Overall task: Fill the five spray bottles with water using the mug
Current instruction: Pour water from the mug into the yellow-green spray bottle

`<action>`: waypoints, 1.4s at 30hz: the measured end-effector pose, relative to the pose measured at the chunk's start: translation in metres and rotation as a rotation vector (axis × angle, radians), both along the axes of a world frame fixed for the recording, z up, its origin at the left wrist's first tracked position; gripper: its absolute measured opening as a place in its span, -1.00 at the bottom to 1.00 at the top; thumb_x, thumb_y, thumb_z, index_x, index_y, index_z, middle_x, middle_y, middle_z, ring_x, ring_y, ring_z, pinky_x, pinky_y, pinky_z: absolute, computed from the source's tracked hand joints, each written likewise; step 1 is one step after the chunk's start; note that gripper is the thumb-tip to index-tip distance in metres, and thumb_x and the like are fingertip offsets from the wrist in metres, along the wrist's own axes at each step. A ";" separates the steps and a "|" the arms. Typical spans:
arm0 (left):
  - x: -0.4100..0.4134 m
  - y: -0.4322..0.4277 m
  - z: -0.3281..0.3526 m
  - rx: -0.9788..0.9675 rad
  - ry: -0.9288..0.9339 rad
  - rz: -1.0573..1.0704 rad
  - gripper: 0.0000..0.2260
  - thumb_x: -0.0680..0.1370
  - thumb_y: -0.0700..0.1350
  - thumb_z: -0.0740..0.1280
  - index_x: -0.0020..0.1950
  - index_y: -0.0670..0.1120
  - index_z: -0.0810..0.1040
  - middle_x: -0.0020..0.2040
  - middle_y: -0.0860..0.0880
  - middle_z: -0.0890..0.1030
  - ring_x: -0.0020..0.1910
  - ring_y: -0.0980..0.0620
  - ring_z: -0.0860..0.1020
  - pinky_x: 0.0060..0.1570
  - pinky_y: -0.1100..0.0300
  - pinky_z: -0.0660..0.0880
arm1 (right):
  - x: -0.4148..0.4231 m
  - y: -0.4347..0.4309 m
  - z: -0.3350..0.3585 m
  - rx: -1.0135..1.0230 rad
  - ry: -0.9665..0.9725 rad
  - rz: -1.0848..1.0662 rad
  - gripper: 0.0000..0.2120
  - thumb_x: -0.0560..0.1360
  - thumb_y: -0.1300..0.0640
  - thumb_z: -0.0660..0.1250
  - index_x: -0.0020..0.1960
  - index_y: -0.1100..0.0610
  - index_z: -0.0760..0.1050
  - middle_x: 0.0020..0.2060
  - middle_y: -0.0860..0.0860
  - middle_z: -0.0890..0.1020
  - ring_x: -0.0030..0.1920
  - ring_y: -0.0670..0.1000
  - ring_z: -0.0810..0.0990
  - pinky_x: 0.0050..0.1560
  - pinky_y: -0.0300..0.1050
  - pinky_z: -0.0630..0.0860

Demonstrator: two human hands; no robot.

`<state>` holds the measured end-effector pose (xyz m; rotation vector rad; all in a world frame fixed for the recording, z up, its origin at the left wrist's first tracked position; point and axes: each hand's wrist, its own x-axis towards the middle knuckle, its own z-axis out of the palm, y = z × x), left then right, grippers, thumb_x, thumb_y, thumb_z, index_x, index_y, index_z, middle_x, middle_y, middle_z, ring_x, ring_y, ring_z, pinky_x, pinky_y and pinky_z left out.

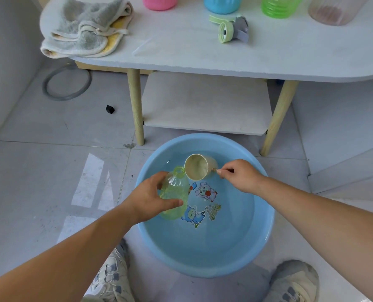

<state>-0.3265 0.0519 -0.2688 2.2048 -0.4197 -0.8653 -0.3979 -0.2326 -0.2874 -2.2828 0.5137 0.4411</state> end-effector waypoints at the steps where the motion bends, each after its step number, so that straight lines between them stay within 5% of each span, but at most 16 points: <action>1: 0.000 0.001 0.003 -0.003 -0.007 0.000 -0.44 0.37 0.02 0.67 0.28 0.16 0.51 0.11 0.19 0.65 0.16 0.16 0.61 0.24 -0.02 0.60 | 0.000 0.001 0.007 0.009 -0.007 -0.004 -0.66 0.60 -0.05 0.29 -0.11 0.20 0.65 -0.40 0.03 0.44 -0.43 -0.02 0.33 -0.40 -0.17 0.27; 9: -0.003 0.001 0.027 -0.043 -0.036 0.021 -0.29 0.18 0.30 0.58 0.29 0.17 0.55 0.08 0.15 0.68 0.15 0.13 0.63 0.19 -0.01 0.63 | -0.007 -0.003 0.091 0.039 -0.120 -0.050 -0.71 0.58 -0.09 0.31 -0.16 0.03 0.69 -0.28 0.13 0.62 -0.34 0.03 0.44 -0.26 -0.13 0.35; 16: -0.009 -0.013 0.054 -0.094 -0.054 -0.012 -0.45 0.37 0.06 0.66 0.29 0.12 0.53 0.11 0.17 0.65 0.15 0.13 0.61 0.21 0.07 0.60 | -0.026 0.005 0.176 -0.080 -0.261 -0.086 -0.71 0.58 -0.08 0.30 -0.19 0.01 0.69 -0.61 -0.12 0.35 -0.53 -0.11 0.26 -0.47 -0.29 0.21; 22: -0.014 -0.023 0.075 -0.147 -0.070 -0.034 -0.47 0.38 0.04 0.66 0.27 0.14 0.51 0.13 0.16 0.65 0.18 0.15 0.60 0.21 0.12 0.58 | -0.044 0.016 0.218 -0.176 -0.402 -0.048 -0.73 0.56 -0.10 0.30 -0.17 -0.01 0.69 -0.45 0.11 0.50 -0.46 -0.09 0.30 -0.40 -0.23 0.24; 27: -0.015 -0.026 0.085 -0.155 -0.076 -0.049 -0.44 0.37 0.10 0.65 0.29 0.10 0.53 0.15 0.14 0.65 0.21 0.12 0.60 0.27 0.03 0.58 | -0.054 0.023 0.231 -0.195 -0.458 -0.046 -0.75 0.57 -0.01 0.33 -0.16 0.09 0.68 -0.55 -0.09 0.34 -0.46 -0.10 0.29 -0.39 -0.22 0.24; 30: -0.016 -0.026 0.087 -0.160 -0.081 -0.056 -0.43 0.35 0.11 0.65 0.29 0.10 0.53 0.15 0.14 0.65 0.21 0.12 0.60 0.27 0.01 0.59 | -0.058 0.024 0.230 -0.192 -0.468 -0.038 -0.78 0.58 0.03 0.34 -0.18 0.07 0.66 -0.58 -0.20 0.43 -0.46 -0.16 0.38 -0.39 -0.33 0.28; 35: -0.016 -0.024 0.086 -0.158 -0.078 -0.065 -0.38 0.28 0.19 0.63 0.28 0.12 0.54 0.15 0.14 0.65 0.20 0.11 0.61 0.26 -0.02 0.60 | -0.060 0.026 0.227 -0.208 -0.500 -0.009 -0.80 0.58 0.03 0.34 -0.22 -0.15 0.56 -0.45 -0.45 0.52 -0.30 -0.39 0.49 -0.28 -0.47 0.31; 42: -0.016 -0.024 0.083 -0.149 -0.083 -0.064 -0.44 0.35 0.12 0.65 0.28 0.11 0.54 0.14 0.15 0.66 0.20 0.12 0.61 0.27 0.00 0.59 | -0.059 0.025 0.224 -0.206 -0.524 -0.031 -0.86 0.56 -0.02 0.34 -0.08 -0.06 0.67 -0.20 -0.22 0.63 -0.10 -0.25 0.55 -0.10 -0.26 0.39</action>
